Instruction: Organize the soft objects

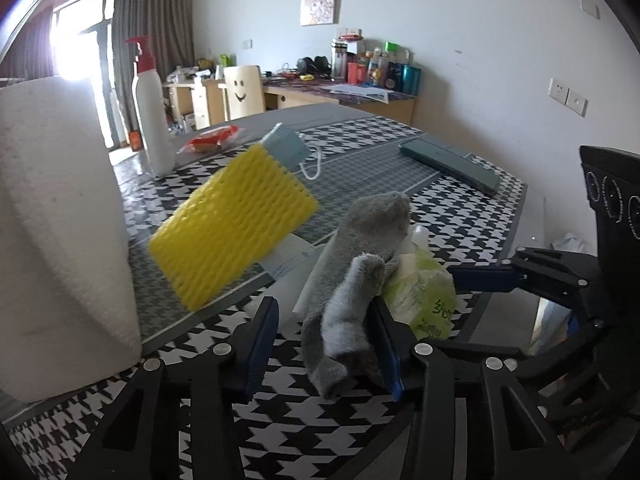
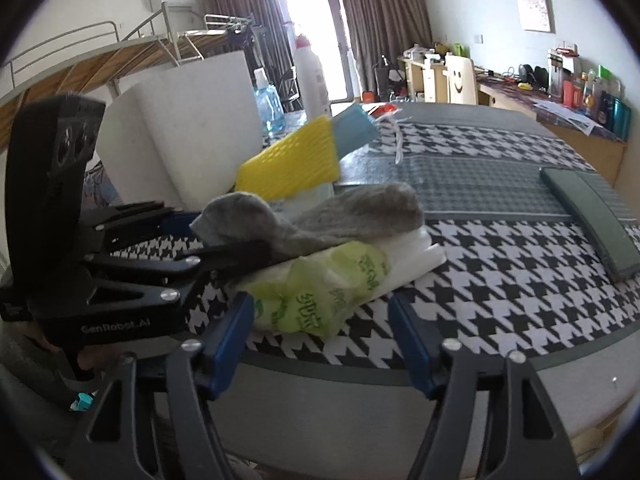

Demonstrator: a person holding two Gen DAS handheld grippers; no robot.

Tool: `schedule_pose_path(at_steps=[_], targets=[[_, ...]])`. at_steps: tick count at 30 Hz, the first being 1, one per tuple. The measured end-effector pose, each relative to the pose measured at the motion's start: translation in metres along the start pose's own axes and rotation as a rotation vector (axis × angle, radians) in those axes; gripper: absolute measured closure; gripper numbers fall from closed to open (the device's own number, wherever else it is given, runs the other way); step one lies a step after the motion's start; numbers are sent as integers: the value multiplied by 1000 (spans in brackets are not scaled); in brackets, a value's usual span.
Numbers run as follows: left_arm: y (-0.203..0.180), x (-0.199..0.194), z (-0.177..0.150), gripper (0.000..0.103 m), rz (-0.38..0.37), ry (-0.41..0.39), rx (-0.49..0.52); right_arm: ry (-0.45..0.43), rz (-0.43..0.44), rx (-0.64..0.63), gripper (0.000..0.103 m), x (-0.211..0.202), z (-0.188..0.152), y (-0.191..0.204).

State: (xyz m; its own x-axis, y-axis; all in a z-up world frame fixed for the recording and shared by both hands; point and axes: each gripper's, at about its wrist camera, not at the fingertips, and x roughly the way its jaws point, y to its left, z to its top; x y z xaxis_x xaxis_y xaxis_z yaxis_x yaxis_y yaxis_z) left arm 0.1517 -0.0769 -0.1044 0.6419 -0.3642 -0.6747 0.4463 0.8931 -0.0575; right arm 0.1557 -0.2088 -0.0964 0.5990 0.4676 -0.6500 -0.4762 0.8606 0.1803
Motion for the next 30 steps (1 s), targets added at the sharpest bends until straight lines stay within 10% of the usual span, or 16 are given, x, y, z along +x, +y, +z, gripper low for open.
schedule_pose_path(at_steps=[9,17,30], targets=[[-7,3,-1,91,-17,14,13,12,25,5,53,1,-3,2],[-6,-9,0,94,-27,-14,-2,-12,13,6,79,-11,0,1],[-1,-55,8,94,-6,-131,-45,-84,-25,16,81,-37,11,1]])
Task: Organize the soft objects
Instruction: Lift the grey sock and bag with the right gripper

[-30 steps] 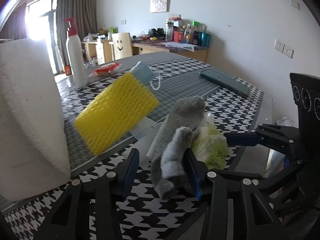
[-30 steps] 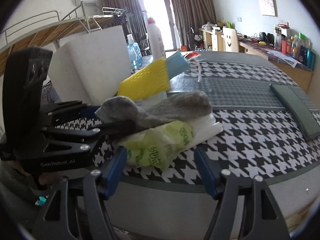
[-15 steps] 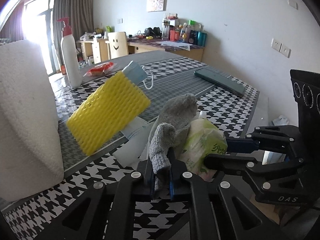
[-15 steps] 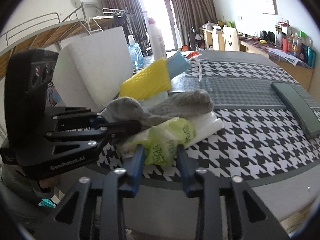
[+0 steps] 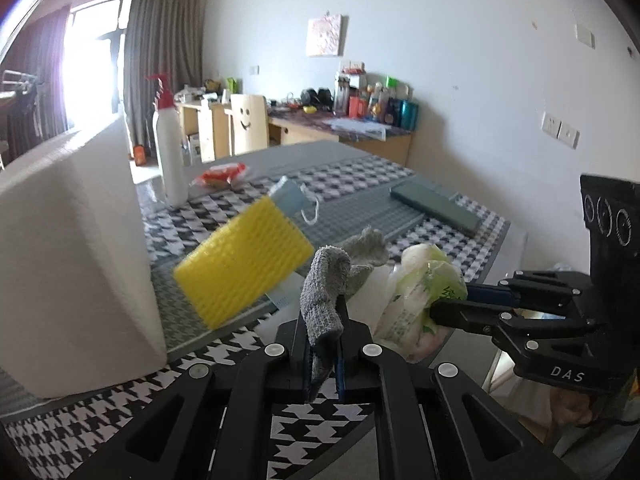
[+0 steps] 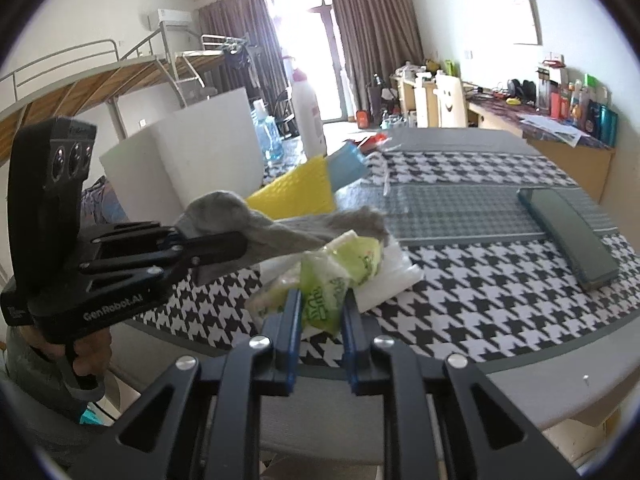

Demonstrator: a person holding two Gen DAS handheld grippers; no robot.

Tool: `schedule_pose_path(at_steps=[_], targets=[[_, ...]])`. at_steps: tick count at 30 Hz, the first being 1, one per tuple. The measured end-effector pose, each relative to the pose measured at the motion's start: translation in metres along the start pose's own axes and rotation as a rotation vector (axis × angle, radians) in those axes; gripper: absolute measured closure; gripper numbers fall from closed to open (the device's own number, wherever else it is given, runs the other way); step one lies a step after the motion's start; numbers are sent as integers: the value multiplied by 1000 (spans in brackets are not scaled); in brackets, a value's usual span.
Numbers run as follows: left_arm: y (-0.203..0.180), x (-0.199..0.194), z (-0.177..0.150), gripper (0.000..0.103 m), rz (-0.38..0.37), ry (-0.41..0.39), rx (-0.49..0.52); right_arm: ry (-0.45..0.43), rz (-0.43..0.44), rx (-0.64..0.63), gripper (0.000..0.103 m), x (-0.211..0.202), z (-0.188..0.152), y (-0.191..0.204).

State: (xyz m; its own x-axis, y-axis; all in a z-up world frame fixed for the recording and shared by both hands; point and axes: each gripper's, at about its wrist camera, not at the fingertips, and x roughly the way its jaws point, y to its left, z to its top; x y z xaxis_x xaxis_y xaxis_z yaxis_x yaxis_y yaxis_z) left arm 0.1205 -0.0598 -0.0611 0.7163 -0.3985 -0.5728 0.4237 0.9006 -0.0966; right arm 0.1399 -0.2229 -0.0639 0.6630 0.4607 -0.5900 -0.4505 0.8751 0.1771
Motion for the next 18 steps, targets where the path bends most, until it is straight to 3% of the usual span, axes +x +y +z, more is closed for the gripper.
schedule_pose_path(at_steps=[9,18], targets=[[0,-43,15,94,39,-116,-15,-69,-26,-5,81,-18,10,12],[5,-62,23,94,87,-161,-30,-128,-39,-23,81,-32,25,19]])
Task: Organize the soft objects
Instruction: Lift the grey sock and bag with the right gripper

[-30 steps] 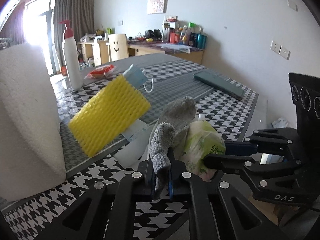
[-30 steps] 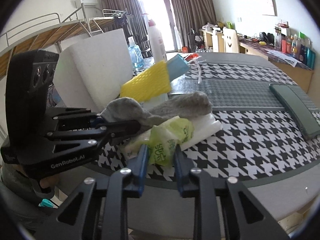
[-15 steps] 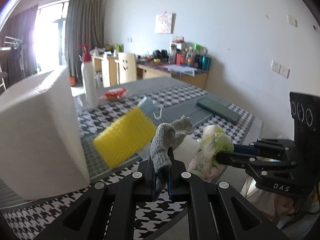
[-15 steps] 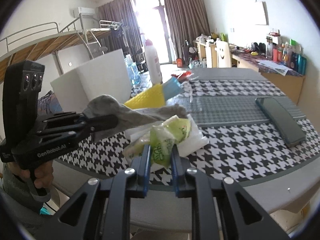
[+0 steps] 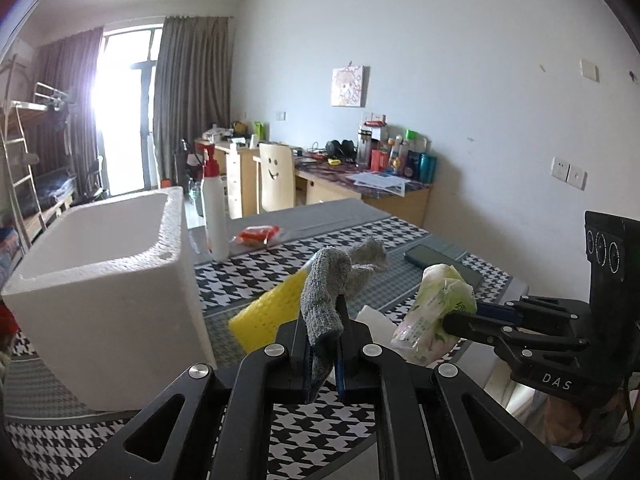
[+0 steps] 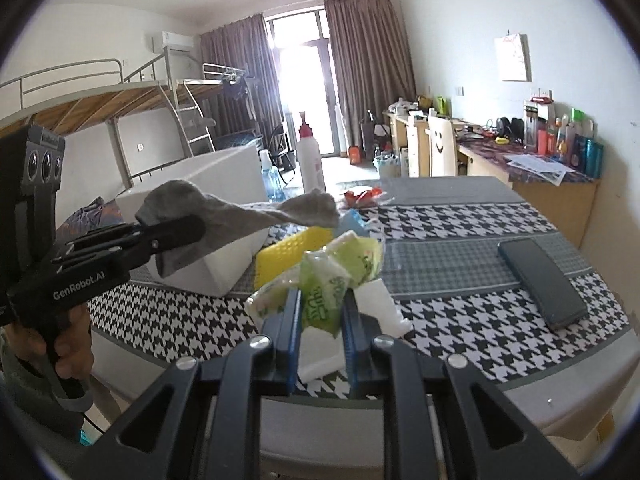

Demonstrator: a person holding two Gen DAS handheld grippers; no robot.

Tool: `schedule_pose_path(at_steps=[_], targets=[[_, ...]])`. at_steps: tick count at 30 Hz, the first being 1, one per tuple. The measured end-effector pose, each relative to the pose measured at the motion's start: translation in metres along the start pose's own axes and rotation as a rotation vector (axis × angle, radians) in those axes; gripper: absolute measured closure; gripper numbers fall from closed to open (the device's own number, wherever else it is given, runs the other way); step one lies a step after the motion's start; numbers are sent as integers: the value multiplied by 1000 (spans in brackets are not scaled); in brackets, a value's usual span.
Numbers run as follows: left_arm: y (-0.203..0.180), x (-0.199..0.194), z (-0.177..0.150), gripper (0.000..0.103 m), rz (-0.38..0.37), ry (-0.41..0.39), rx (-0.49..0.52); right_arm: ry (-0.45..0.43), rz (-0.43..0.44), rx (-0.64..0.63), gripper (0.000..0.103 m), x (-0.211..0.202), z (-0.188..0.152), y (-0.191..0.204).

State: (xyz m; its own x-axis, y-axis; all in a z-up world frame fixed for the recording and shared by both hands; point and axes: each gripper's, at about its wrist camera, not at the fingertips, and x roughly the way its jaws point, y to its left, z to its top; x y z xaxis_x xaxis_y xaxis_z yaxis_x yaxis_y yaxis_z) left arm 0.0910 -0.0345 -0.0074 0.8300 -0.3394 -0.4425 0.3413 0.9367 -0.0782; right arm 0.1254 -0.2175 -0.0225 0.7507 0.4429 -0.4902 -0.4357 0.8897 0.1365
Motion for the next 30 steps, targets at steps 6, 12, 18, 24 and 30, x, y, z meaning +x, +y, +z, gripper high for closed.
schedule_pose_path(at_steps=[6,12,18,24,30], targets=[[2,-6,9,94,26,-19,8,-13,-1,-4,81,1,8,3],[6,-10,18,94,60,-45,9,-33,0,-12,81,3,18,7],[10,-8,32,94,86,-66,17,-62,9,-35,81,3,30,13],[16,-6,43,94,113,-80,9,-81,16,-49,81,6,42,17],[22,-4,50,94,135,-84,6,-91,25,-56,81,11,50,20]])
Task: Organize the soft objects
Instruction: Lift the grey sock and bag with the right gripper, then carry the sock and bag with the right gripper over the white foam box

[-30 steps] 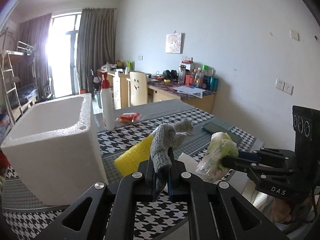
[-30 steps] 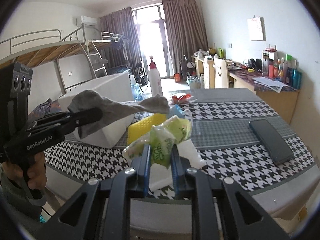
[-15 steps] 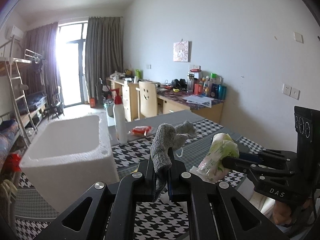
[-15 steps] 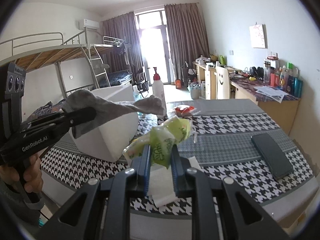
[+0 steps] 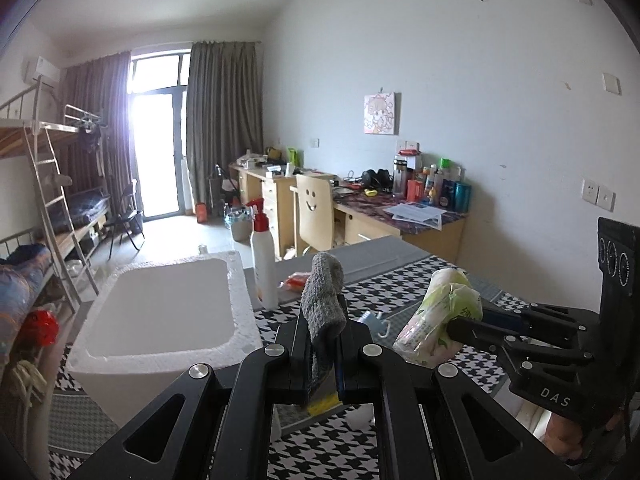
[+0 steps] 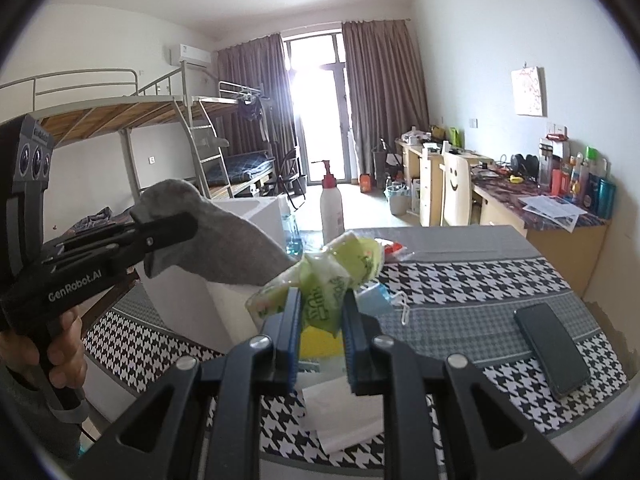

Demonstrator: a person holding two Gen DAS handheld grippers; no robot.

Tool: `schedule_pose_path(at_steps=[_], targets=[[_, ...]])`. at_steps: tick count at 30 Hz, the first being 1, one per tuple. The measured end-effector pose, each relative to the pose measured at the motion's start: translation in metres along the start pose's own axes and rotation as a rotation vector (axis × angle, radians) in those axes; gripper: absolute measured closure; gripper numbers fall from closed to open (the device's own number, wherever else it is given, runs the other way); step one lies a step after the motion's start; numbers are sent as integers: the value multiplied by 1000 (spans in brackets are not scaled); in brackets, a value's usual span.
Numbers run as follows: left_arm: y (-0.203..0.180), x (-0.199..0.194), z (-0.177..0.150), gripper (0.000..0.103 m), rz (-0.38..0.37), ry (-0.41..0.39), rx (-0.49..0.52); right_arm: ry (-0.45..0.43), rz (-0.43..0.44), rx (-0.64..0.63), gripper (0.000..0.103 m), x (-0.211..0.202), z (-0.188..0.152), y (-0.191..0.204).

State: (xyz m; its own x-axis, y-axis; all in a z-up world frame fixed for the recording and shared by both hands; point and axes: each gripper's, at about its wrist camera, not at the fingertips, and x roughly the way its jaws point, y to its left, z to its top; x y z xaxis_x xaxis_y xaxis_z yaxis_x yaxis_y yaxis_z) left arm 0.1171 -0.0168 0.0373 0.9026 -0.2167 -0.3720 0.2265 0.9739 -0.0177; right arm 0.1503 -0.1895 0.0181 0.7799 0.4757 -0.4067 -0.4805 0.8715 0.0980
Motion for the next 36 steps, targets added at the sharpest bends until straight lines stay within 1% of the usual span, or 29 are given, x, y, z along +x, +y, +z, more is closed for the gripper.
schedule_pose_path(at_steps=[5,18,22,28,36], targets=[[3,1,3,94,10,-14,2,-10,15,-4,81,4,6,4],[19,-1,28,94,45,-49,-16,-38,19,-16,81,10,27,5],[25,-5,37,94,64,-69,-25,-52,28,-26,81,10,35,9],[38,-10,47,94,118,-96,-37,-59,43,-46,81,14,41,13],[52,-12,53,94,167,-106,-56,-68,77,-60,81,19,48,19]])
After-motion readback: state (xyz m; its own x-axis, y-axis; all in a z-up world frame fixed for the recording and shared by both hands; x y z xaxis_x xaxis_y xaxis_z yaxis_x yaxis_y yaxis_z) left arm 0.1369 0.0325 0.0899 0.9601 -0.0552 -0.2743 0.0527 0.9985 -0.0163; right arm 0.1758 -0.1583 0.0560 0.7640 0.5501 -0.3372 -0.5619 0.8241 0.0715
